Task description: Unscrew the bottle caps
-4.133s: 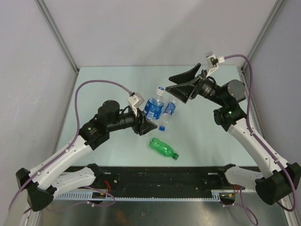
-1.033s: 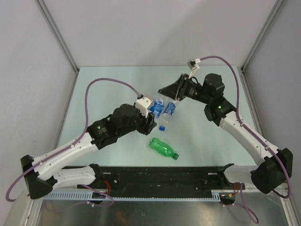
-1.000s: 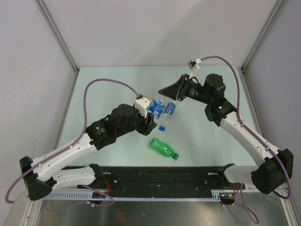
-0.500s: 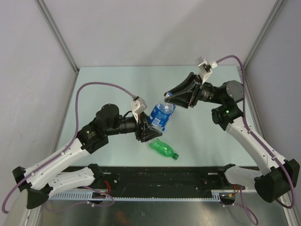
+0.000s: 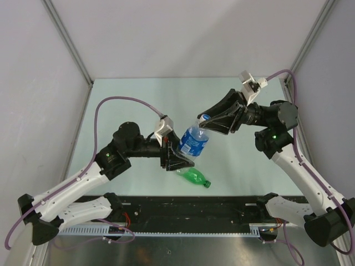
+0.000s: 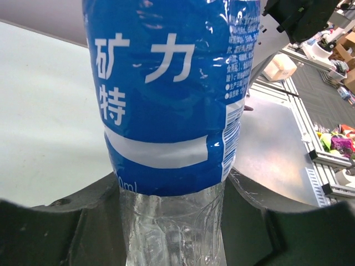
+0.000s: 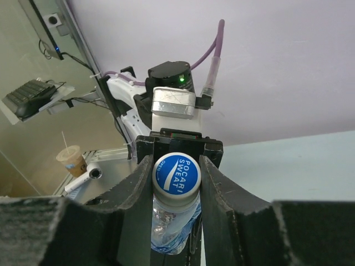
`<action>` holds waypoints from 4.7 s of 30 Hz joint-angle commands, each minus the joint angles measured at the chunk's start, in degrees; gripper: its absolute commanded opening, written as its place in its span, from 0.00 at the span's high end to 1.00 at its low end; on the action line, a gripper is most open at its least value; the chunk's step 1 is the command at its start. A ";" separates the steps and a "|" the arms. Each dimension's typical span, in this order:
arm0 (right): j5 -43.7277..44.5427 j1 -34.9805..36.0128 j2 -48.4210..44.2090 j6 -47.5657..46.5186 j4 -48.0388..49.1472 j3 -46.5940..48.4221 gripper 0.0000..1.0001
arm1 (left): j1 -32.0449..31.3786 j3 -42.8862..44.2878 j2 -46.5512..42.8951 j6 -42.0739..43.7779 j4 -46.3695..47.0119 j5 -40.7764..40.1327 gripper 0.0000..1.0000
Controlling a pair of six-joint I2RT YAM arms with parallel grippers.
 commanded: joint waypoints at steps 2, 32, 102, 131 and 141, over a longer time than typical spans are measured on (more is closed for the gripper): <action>8.54 -1.98 -0.58 -3.31 -6.42 -0.59 0.50 | -0.02 0.26 -0.80 0.78 4.57 -0.81 0.99; 28.73 -4.10 3.42 1.49 -22.53 0.12 0.01 | -0.88 2.86 -0.72 4.89 -20.44 -56.59 1.00; 1.23 1.54 9.61 4.03 5.06 2.08 1.00 | -1.18 -1.94 -4.98 5.65 -4.26 -18.26 1.00; -5.36 0.90 9.94 17.40 24.55 1.58 0.25 | 4.64 -7.28 -4.37 -6.69 17.40 4.65 1.00; -0.87 -1.46 7.23 10.22 13.86 1.52 0.01 | 5.56 -3.95 -2.64 1.03 5.08 -4.33 1.00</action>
